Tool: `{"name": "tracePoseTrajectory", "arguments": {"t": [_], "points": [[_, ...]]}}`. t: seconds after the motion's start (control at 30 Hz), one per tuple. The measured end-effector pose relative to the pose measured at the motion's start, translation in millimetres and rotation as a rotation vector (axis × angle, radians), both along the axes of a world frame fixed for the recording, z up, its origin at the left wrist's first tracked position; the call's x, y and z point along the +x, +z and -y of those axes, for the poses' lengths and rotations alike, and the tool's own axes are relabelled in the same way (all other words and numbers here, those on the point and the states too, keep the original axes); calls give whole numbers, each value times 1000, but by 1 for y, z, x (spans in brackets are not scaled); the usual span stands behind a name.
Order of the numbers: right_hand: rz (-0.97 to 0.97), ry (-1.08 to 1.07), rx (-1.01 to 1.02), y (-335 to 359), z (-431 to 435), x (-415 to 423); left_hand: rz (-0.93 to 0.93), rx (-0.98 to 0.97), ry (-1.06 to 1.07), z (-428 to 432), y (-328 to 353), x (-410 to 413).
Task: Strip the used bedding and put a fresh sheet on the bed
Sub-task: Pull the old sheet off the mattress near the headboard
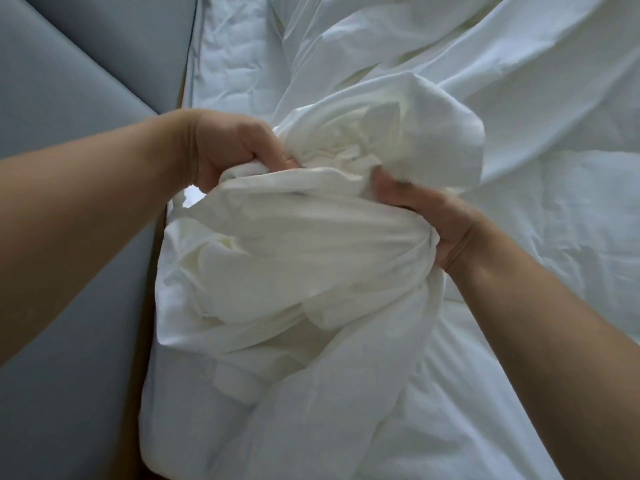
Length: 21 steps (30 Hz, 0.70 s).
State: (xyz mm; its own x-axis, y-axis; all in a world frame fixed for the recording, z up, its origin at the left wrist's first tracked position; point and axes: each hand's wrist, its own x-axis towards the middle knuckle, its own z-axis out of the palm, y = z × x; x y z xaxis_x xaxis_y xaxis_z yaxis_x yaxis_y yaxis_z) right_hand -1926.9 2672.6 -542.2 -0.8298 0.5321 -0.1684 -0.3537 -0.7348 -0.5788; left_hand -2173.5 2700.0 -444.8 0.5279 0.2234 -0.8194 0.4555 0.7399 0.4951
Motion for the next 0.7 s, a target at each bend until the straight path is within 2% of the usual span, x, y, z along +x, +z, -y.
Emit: {"name": "tracePoseTrajectory", "arguments": {"t": [0.13,0.2,0.27,0.33,0.4,0.6,0.7], "points": [[-11,189,66,8,-11,-2,53,161,242,10,-13,13],[-42,120,68,8,-10,-9,-14,276,404,14,-19,24],[-101,26,-39,8,-5,-14,-85,366,474,14,-21,32],[-111,-73,-131,3,3,-18,-112,400,456,12,-21,34],[-10,-166,-186,-1,7,-21,-89,359,446,12,-20,34],[196,-11,-141,-7,-4,-12,21,179,301,14,-22,18],[187,2,-102,-15,-5,-4,22,160,218,10,-20,9]]}}
